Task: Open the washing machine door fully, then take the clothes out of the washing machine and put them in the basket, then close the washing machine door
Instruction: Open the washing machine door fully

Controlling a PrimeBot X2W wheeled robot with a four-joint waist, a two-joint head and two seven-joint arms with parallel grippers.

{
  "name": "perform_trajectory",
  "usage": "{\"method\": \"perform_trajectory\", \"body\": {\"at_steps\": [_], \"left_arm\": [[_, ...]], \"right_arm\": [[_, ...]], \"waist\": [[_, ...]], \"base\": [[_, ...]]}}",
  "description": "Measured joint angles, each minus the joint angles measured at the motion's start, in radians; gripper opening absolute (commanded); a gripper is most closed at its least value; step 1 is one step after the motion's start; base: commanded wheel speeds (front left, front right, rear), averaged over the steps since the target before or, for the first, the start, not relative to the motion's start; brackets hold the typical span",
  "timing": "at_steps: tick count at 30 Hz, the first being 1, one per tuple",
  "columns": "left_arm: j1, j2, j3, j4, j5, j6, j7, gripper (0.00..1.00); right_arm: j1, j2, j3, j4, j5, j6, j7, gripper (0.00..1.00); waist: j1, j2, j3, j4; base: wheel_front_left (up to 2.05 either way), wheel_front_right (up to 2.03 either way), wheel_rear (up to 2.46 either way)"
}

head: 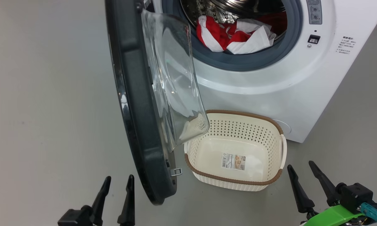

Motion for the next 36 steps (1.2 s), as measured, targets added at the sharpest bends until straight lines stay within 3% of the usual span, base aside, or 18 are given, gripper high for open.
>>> {"method": "perform_trajectory", "body": {"at_steps": [11, 12, 13, 14, 15, 20, 28, 32, 36], "left_arm": [[0.0, 0.0, 0.003, -0.006, 0.0, 0.0, 0.0, 1.0], [0.0, 0.0, 0.004, -0.006, 0.0, 0.0, 0.0, 0.78], [0.0, 0.0, 0.005, -0.009, 0.0, 0.0, 0.0, 0.42], [0.0, 0.0, 0.007, -0.014, 0.0, 0.0, 0.0, 0.18], [0.0, 0.0, 0.012, -0.021, -0.001, 0.0, 0.0, 0.0], [-0.001, 0.0, 0.053, -0.088, -0.011, 0.003, 0.0, 0.0], [-0.024, 0.0, 0.12, -0.31, -0.075, 0.01, -0.003, 0.0], [-0.052, 0.0, 0.076, -0.428, -0.06, -0.009, -0.007, 0.0], [-0.05, 0.001, -0.039, -0.444, -0.01, -0.038, -0.007, 0.0]], "right_arm": [[0.0, 0.003, -0.007, -0.005, 0.0, 0.0, 0.0, 1.0], [0.0, 0.003, -0.007, -0.005, 0.0, 0.0, 0.0, 1.0], [0.0, 0.003, -0.007, -0.005, 0.0, 0.0, 0.0, 1.0], [0.0, 0.003, -0.007, -0.007, -0.001, 0.0, 0.0, 1.0], [0.0, 0.004, -0.007, -0.008, -0.001, 0.0, 0.0, 1.0], [0.0, 0.005, -0.005, -0.009, -0.001, 0.0, 0.0, 1.0], [0.0, 0.005, 0.0, -0.009, -0.001, 0.0, 0.0, 1.0], [0.0, 0.005, 0.003, -0.009, -0.001, 0.0, 0.0, 1.0], [0.0, 0.005, 0.008, -0.009, -0.001, 0.0, 0.0, 1.0]], "waist": [[0.0, 0.0, 0.002, -0.003], [0.0, 0.0, 0.002, -0.003], [0.0, 0.0, 0.002, -0.004], [0.0, 0.0, 0.002, -0.004], [0.0001, 0.0, 0.003, -0.004], [0.0, 0.0, 0.002, -0.006], [0.0, 0.0, 0.004, -0.009], [0.0, 0.0, 0.007, -0.01], [0.0, 0.0, 0.004, -0.013]], "base": [[0.0, 0.0, 0.0], [0.0, 0.0, 0.0], [0.0, 0.0, 0.0], [0.0, 0.0, 0.0], [0.0, 0.0, 0.0], [0.0, 0.0, 0.0], [0.0, 0.0, 0.0], [0.0, 0.0, 0.0], [0.0, 0.0, 0.0]]}}
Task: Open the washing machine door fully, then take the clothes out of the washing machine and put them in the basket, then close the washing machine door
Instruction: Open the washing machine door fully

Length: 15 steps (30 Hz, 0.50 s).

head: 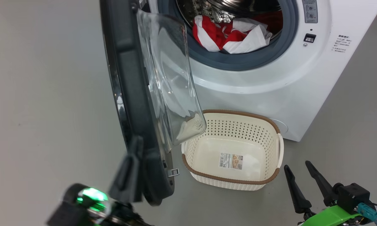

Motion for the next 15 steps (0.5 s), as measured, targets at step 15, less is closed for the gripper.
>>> {"method": "perform_trajectory", "body": {"at_steps": [15], "left_arm": [[0.039, 0.006, -0.196, 0.304, -0.036, -0.035, 0.001, 0.0]], "right_arm": [[0.0, 0.0, 0.013, -0.001, 0.0, 0.0, 0.0, 1.0]], "waist": [[0.0, 0.0, 0.001, -0.012]], "base": [[0.0, 0.0, 0.0]]}}
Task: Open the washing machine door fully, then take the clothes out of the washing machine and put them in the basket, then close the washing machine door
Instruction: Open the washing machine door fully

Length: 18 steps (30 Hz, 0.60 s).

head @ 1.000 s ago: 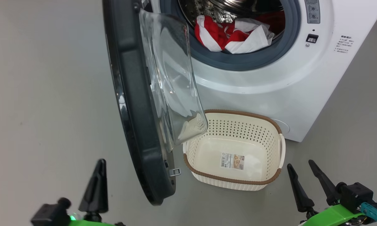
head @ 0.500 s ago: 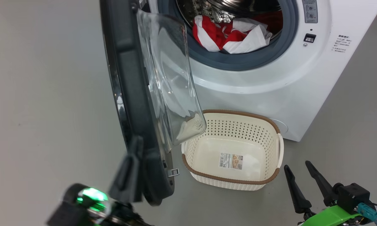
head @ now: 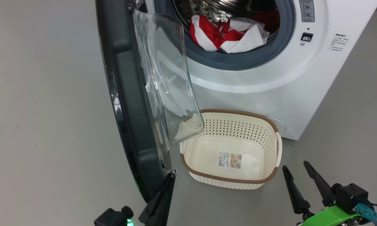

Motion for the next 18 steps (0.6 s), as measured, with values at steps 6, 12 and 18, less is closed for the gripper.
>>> {"method": "perform_trajectory", "body": {"at_steps": [6, 12, 18], "left_arm": [[-0.014, -0.001, 0.018, 0.005, -0.019, 0.005, 0.0, 0.0], [-0.013, -0.005, 0.047, 0.007, -0.02, 0.013, 0.0, 0.0], [-0.013, -0.008, 0.117, 0.007, -0.018, 0.024, 0.001, 0.0]], "right_arm": [[0.0, 0.0, -0.001, -0.002, 0.0, 0.0, 0.0, 1.0], [0.0, -0.001, -0.001, -0.007, 0.002, 0.0, 0.0, 1.0], [-0.001, -0.002, 0.0, -0.013, 0.002, 0.0, 0.0, 1.0]], "waist": [[0.0, 0.0, 0.007, 0.001], [0.0, 0.0, 0.01, -0.001], [0.0, 0.0, 0.016, 0.0]], "base": [[0.0, 0.0, 0.0], [0.0, 0.0, 0.0], [0.0, 0.0, 0.0]]}}
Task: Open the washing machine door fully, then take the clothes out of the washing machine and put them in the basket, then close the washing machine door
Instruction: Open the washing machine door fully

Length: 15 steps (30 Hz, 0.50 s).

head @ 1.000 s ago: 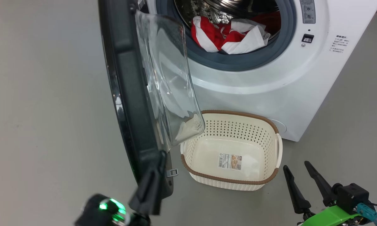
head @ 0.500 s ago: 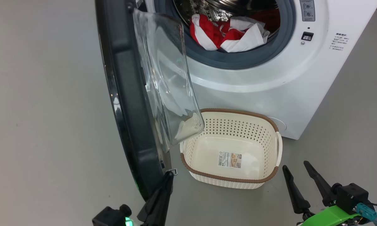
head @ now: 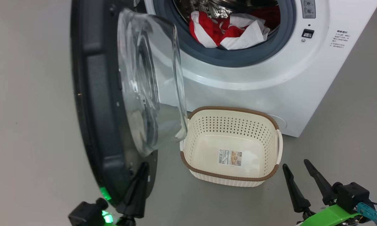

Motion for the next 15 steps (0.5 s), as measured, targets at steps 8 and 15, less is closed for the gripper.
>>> {"method": "perform_trajectory", "body": {"at_steps": [8, 15], "left_arm": [[0.0, -0.001, 0.112, 0.009, 0.01, 0.014, 0.0, 0.0], [-0.002, -0.003, 0.23, 0.032, 0.028, 0.016, 0.0, 0.0]], "right_arm": [[-0.001, 0.0, 0.0, -0.002, 0.0, 0.0, 0.0, 1.0], [-0.005, -0.005, 0.004, -0.003, 0.0, 0.0, 0.0, 1.0]], "waist": [[0.0, 0.0, 0.01, 0.004], [0.0, 0.0, 0.025, -0.001]], "base": [[0.0, 0.0, 0.0], [0.0, 0.0, 0.0]]}}
